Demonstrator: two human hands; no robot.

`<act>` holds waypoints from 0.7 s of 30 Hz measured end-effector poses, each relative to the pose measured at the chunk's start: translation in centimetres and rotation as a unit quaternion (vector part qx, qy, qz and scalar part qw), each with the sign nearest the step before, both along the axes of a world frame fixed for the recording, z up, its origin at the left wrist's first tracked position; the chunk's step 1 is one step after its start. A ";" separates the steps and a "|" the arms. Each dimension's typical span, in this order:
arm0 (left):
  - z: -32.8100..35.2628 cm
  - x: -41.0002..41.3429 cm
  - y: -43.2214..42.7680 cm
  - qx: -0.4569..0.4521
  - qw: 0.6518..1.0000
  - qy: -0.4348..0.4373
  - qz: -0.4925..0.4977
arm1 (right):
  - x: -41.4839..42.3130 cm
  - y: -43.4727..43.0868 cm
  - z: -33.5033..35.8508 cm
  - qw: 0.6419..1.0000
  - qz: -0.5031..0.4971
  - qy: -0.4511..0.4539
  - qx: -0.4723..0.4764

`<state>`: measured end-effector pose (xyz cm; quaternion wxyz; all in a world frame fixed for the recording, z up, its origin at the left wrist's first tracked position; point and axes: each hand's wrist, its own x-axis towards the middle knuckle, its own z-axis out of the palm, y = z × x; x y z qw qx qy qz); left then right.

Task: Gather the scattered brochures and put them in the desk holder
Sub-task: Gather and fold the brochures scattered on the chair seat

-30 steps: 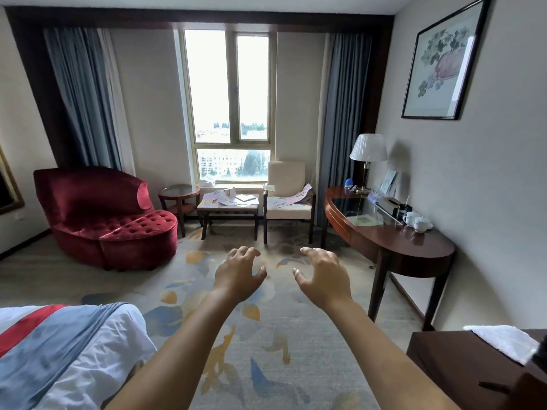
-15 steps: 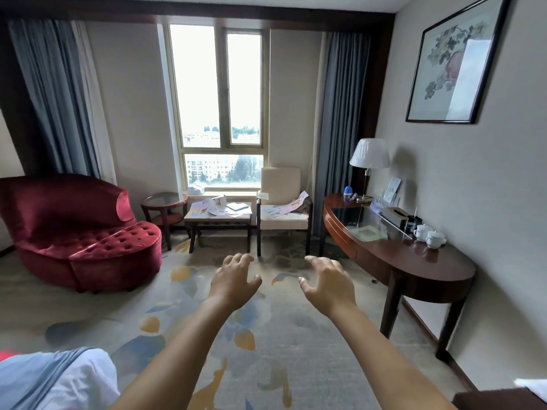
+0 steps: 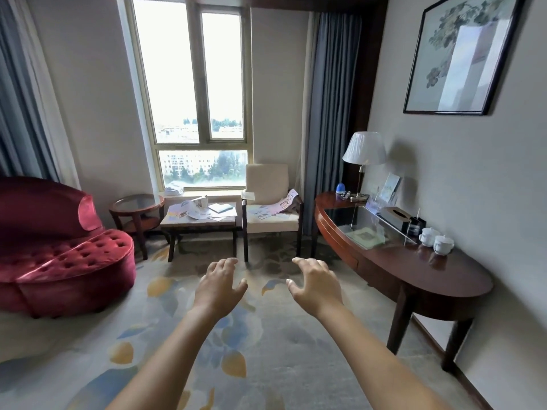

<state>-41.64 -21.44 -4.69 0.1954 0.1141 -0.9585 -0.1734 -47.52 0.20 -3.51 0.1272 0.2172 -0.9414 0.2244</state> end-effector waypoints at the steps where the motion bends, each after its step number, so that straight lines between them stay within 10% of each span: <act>1: -0.2 -1.6 -0.6 -0.002 1.000 -0.003 0.002 | -1.7 -0.5 -0.2 1.000 0.001 -0.001 0.001; 21: 2.8 -33.5 -9.6 -0.006 1.000 -0.007 -0.008 | -33.6 -11.5 0.6 1.000 0.006 -0.007 -0.008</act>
